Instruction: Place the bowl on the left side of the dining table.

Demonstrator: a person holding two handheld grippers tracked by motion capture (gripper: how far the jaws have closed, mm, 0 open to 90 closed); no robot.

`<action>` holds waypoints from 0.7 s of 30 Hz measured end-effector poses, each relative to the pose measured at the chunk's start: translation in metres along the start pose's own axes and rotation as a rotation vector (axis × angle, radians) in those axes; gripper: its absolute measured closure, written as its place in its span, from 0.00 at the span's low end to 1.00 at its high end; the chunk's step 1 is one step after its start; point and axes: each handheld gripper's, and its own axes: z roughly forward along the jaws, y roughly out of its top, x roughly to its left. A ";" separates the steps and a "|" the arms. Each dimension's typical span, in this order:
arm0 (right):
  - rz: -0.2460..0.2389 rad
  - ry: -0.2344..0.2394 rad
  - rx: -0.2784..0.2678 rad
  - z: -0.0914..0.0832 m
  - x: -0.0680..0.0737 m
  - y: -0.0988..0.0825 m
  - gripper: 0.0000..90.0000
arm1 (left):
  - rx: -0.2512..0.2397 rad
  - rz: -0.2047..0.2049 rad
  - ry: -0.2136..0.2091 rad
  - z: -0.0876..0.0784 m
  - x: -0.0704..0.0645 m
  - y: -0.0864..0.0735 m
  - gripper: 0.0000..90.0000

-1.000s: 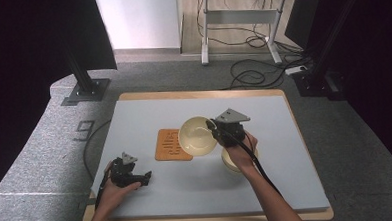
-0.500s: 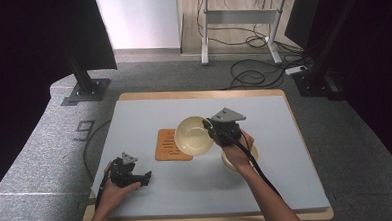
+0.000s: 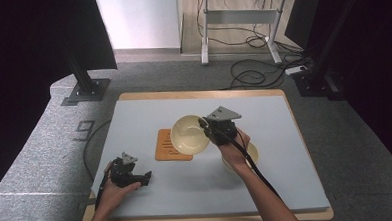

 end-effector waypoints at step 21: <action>-0.003 0.017 -0.003 0.009 0.009 0.005 0.91 | 0.001 0.000 -0.001 0.000 0.000 0.000 0.03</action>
